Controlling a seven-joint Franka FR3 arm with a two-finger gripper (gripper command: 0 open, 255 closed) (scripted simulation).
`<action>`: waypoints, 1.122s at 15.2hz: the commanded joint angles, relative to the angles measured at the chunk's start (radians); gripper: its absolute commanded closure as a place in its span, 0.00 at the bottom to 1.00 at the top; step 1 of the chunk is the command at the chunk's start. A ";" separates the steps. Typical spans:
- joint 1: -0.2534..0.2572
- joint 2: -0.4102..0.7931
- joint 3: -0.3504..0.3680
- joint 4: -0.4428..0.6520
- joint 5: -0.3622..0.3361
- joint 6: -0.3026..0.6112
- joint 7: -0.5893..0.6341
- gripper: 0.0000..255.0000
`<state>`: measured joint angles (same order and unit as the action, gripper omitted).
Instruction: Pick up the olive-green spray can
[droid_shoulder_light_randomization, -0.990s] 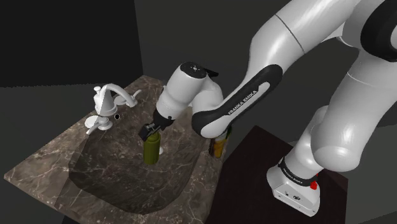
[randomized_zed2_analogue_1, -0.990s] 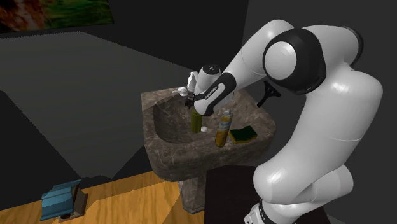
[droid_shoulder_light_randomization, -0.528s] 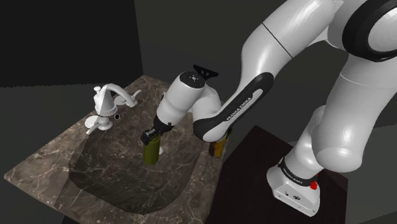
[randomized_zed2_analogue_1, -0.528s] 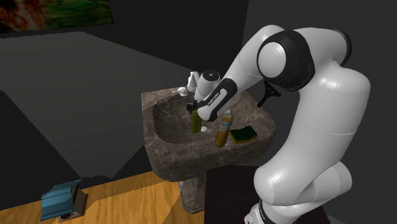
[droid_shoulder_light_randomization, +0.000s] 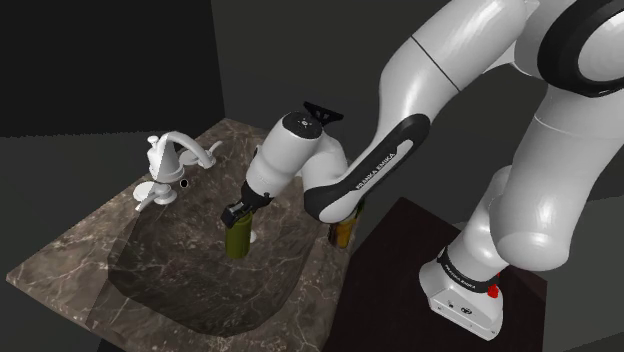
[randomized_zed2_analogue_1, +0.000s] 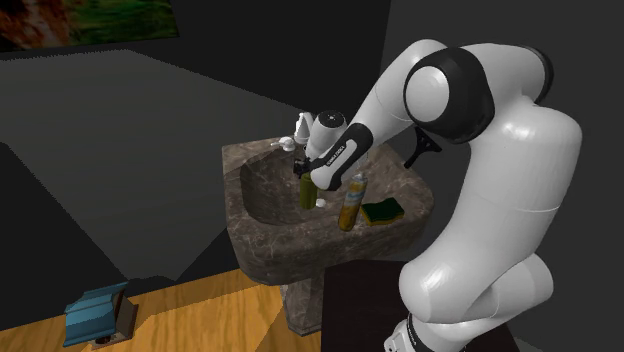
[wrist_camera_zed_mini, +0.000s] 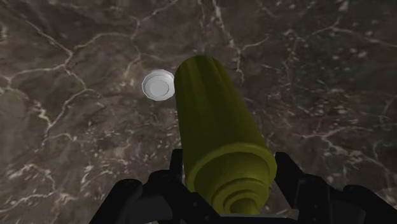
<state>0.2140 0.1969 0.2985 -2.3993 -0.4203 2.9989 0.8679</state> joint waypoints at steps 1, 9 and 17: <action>0.002 0.000 -0.001 -0.002 -0.001 0.000 0.002 1.00; -0.074 -0.100 0.105 -0.004 0.186 -0.093 -0.148 1.00; -0.088 -0.184 0.135 0.014 0.320 -0.184 -0.252 1.00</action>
<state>0.1259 0.0197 0.4323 -2.3875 -0.1086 2.8228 0.6216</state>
